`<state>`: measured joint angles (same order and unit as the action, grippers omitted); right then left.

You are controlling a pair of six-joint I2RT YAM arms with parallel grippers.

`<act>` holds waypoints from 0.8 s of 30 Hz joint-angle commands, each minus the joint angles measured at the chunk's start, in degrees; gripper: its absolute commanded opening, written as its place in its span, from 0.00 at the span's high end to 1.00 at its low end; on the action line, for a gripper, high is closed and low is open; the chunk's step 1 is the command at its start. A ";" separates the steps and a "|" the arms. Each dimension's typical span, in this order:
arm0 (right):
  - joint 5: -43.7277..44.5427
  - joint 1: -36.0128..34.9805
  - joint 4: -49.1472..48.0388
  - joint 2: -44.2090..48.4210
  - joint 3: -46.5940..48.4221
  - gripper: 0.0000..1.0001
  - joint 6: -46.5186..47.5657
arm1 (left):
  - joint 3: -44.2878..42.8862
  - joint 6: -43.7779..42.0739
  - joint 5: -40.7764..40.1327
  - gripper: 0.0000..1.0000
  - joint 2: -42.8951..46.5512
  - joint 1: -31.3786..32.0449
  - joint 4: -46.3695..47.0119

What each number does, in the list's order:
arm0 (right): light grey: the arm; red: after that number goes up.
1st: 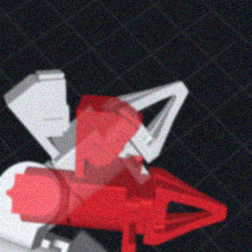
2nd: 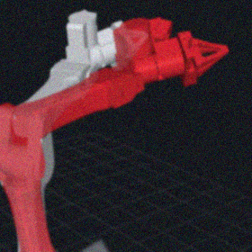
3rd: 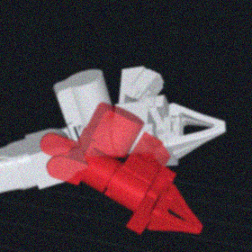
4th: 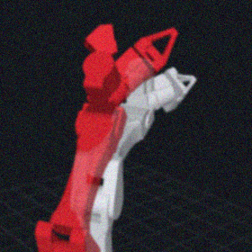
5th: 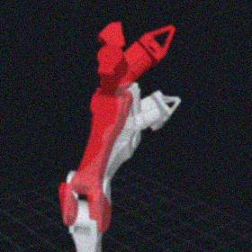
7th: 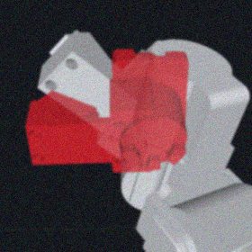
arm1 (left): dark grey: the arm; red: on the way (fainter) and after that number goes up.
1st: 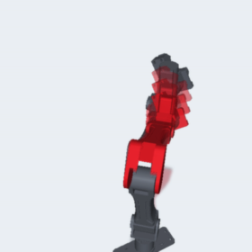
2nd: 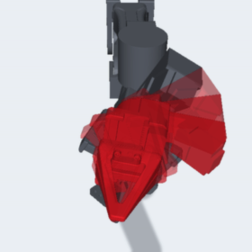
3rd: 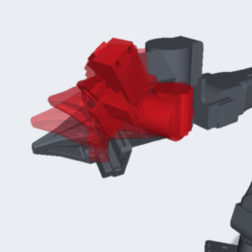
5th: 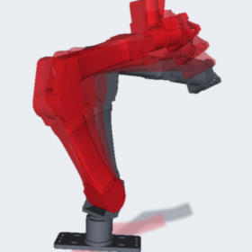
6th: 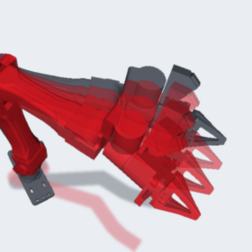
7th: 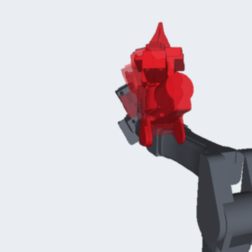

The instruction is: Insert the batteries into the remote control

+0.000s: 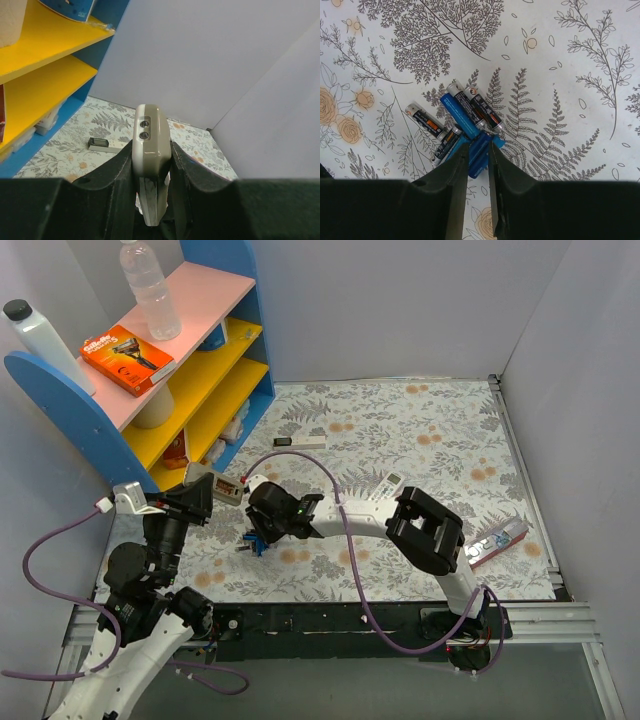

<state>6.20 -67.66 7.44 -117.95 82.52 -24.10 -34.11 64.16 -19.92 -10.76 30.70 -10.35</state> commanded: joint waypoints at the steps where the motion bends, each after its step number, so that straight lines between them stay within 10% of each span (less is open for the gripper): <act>1: 2.85 -0.63 0.82 -1.05 2.91 0.71 -0.16 | 0.71 -0.09 0.06 1.00 -0.40 -0.73 0.07; 24: 8.22 -0.98 4.16 -1.58 2.12 0.72 2.03 | 0.80 0.17 3.40 1.00 -1.72 -3.19 0.50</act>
<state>12.08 -68.27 10.63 -119.35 83.15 -23.07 -33.32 64.42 -17.32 -11.70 28.01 -10.37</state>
